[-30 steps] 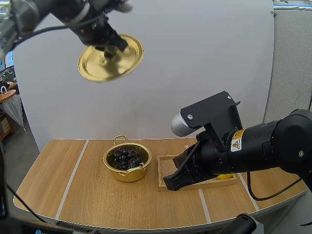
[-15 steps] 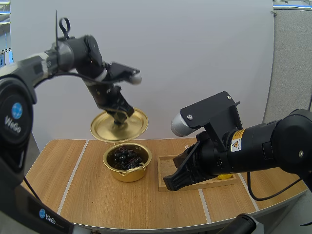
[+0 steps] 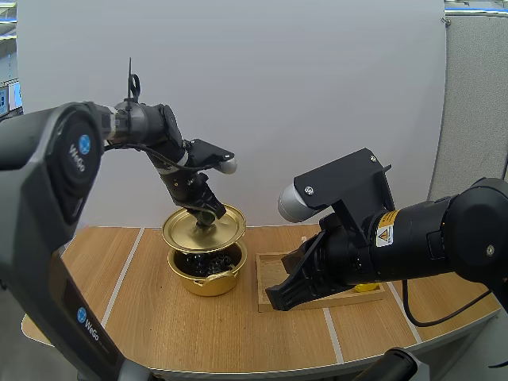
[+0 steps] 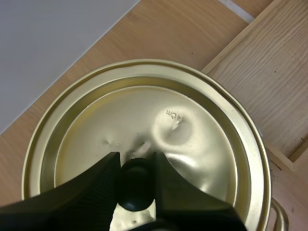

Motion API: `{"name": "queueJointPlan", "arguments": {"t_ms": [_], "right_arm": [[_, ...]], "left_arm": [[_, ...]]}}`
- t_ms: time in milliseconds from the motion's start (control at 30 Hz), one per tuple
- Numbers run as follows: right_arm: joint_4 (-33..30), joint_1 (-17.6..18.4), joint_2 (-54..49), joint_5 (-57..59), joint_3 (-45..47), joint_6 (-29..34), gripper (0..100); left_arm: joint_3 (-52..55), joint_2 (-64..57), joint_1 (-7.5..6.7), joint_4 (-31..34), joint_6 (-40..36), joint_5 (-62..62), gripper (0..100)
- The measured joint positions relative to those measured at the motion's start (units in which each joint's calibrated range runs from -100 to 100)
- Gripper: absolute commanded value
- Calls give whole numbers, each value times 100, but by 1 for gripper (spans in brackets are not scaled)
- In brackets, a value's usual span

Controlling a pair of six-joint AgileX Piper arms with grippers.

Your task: Open the pot, put the grape inside, and close it

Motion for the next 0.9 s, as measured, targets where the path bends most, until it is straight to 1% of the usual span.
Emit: {"name": "queueJointPlan", "arguments": {"t_ms": [267, 500, 900], "right_arm": [[0, 0, 0, 0, 0, 0, 0], [0, 0, 0, 0, 0, 0, 0], [0, 0, 0, 0, 0, 0, 0]], "left_arm": [[54, 448, 0, -11, 93, -248, 0], [247, 488, 0, -11, 175, -568, 0], [348, 467, 0, -33, 215, -725, 0]]}}
